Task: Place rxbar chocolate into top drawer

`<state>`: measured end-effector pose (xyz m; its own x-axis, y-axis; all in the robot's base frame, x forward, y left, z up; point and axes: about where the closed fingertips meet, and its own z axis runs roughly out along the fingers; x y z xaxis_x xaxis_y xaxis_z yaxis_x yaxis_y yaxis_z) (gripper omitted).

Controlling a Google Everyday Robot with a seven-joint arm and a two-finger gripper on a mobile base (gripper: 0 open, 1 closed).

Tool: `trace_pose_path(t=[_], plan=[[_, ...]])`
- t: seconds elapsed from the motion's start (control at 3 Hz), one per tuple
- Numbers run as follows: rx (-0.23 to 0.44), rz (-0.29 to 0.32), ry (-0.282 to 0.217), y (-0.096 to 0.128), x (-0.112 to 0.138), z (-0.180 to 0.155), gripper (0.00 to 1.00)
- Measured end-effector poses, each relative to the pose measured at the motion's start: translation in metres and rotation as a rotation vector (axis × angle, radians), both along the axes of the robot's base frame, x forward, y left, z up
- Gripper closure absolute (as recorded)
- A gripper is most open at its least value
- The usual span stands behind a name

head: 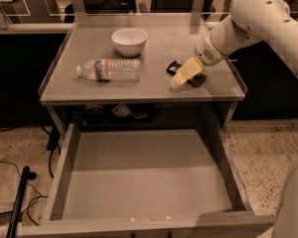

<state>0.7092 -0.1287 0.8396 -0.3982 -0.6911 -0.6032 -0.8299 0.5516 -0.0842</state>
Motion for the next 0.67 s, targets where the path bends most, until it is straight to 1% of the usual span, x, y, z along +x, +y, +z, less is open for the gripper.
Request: trace_pose_path(t=[0.67], plan=[[0.002, -0.05, 0.055, -0.015, 0.01, -0.021, 0.0]])
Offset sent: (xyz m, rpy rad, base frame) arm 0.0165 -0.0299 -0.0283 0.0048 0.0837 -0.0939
